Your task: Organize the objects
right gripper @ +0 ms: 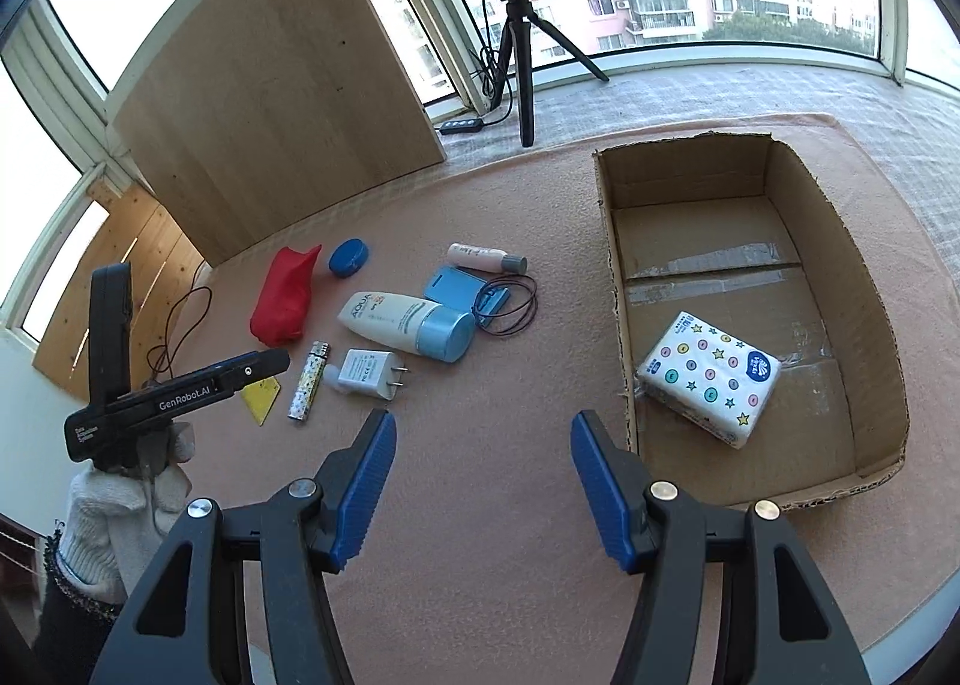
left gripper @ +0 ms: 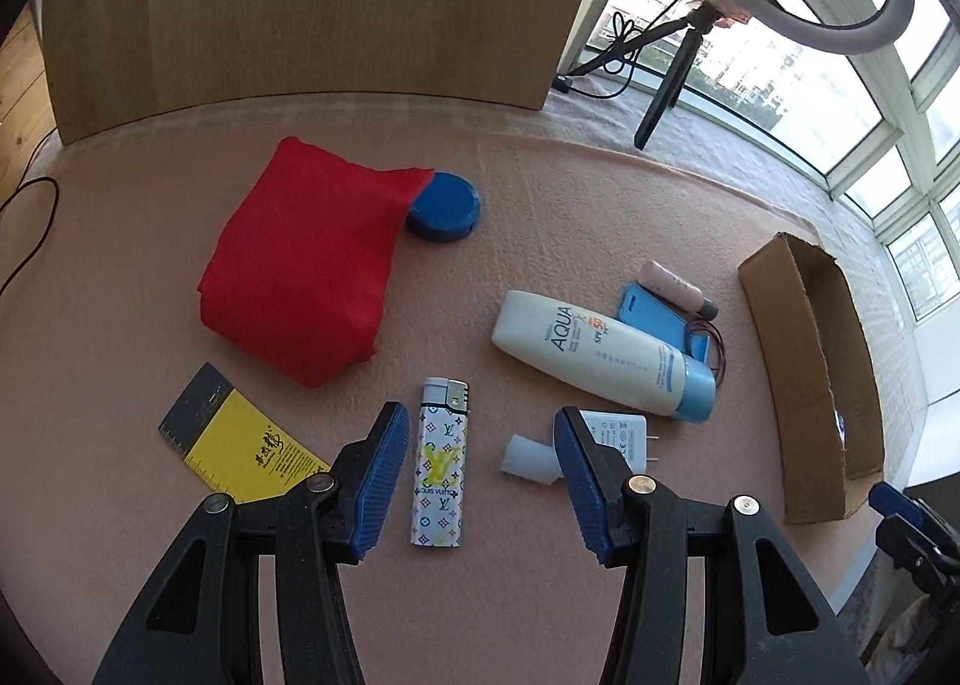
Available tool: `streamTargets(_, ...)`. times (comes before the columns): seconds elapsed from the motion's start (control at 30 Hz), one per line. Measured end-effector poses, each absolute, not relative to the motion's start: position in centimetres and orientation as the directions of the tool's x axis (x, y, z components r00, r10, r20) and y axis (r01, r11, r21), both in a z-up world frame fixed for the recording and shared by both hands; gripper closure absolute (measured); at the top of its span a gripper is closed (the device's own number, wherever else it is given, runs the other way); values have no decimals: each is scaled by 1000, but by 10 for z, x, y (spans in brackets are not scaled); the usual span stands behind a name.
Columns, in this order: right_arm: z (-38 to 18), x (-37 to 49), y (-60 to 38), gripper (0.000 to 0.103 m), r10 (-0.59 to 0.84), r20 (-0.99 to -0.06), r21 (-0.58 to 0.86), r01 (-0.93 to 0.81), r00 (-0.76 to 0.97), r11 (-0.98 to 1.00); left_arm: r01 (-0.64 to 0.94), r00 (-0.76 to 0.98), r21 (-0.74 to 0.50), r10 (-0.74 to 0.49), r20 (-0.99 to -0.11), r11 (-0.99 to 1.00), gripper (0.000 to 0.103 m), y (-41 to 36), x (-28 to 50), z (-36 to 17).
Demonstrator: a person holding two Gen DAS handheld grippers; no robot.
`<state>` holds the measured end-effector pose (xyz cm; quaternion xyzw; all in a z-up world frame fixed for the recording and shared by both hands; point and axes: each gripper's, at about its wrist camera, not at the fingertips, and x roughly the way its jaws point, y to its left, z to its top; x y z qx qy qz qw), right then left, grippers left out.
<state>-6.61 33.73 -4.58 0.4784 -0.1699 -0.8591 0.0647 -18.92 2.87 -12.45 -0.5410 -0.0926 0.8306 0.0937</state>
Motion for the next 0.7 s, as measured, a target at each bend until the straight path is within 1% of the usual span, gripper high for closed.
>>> streamTargets(0.03,-47,-66,335,46,-278,-802,357,-52,-528,-933,-53,-392,-258,258,-883,-965,49,27,-195,-127)
streamTargets(0.1,-50,-64,331,46,-280,-806,358,-53,-521,-932,-50,-386,-240,240,-891,-970,54,27,-207,-132)
streamTargets(0.13,-50,-63,329,46,-278,-808,356,-54,-518,-933,-51,-382,-229,231,-895,-972,55,29,-212,-135)
streamTargets(0.17,-51,-62,328,46,-276,-810,354,-57,-517,-934,-52,-376,-228,231,-897,-972,58,29,-217,-138)
streamTargets(0.2,-52,-61,328,46,-273,-812,352,-60,-515,-934,-50,-370,-228,230,-900,-972,64,29,-222,-141)
streamTargets(0.3,-54,-56,331,46,-266,-818,353,-80,-510,-932,-40,-358,-218,218,-908,-975,72,31,-232,-150)
streamTargets(0.4,-56,-50,337,46,-256,-822,355,-107,-508,-929,-53,-335,-214,219,-916,-975,78,35,-237,-159)
streamTargets(0.6,-62,-40,349,46,-243,-833,358,-150,-497,-922,-65,-309,-209,219,-926,-976,80,40,-240,-172)
streamTargets(0.7,-63,-36,354,46,-237,-835,359,-166,-497,-918,-73,-291,-231,242,-926,-970,80,45,-237,-174)
